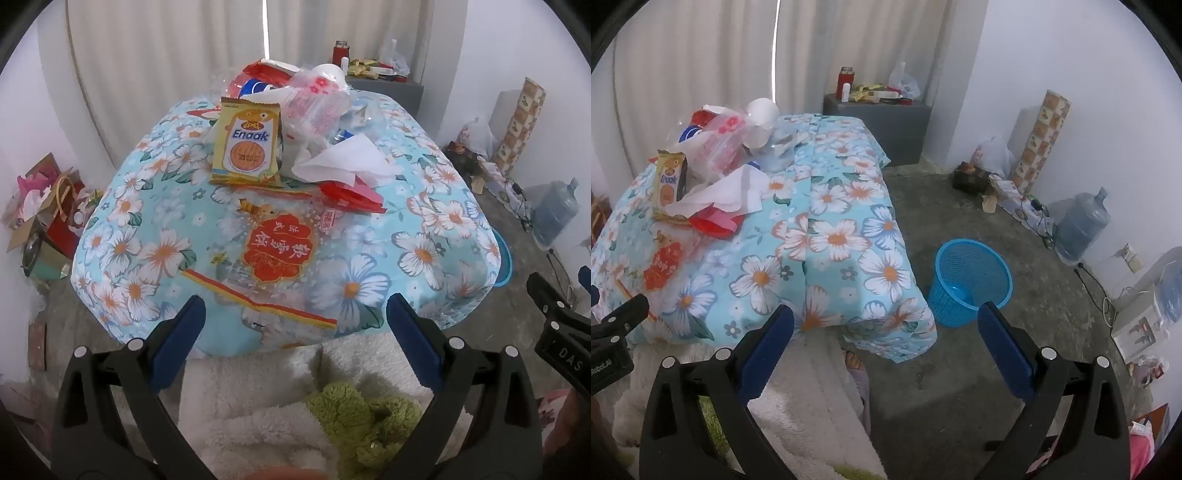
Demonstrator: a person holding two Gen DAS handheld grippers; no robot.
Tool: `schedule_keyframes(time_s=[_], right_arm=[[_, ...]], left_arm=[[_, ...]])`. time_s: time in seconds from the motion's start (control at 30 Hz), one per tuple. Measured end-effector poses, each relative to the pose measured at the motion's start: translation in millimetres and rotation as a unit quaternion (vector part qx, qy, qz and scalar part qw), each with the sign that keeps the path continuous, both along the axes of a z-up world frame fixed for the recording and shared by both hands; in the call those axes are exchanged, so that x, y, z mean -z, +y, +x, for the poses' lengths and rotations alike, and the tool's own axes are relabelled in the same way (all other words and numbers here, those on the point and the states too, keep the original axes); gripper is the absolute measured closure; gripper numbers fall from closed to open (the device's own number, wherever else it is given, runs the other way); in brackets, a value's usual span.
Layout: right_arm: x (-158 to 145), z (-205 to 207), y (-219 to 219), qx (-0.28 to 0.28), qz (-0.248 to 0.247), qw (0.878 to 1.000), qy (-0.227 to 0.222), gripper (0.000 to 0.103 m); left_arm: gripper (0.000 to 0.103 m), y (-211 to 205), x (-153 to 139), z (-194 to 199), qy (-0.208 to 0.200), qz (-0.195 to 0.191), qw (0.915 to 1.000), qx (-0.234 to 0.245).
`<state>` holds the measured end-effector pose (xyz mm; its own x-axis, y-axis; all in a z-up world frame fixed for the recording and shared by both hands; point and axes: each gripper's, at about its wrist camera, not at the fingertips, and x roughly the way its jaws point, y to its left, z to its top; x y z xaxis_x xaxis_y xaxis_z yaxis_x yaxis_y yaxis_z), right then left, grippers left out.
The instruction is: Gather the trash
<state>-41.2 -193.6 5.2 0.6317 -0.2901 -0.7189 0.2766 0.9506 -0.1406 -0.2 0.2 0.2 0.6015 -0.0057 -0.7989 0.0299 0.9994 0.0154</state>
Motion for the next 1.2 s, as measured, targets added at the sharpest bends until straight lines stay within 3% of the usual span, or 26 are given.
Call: schedule_keyframes(time_s=[1.2], right_arm=[[-2.4, 0.9, 3.0, -0.001, 0.007, 1.000, 0.000, 0.006]], left_arm=[[0.009, 0.1, -0.2, -0.7, 0.003, -0.003, 1.0000, -0.001]])
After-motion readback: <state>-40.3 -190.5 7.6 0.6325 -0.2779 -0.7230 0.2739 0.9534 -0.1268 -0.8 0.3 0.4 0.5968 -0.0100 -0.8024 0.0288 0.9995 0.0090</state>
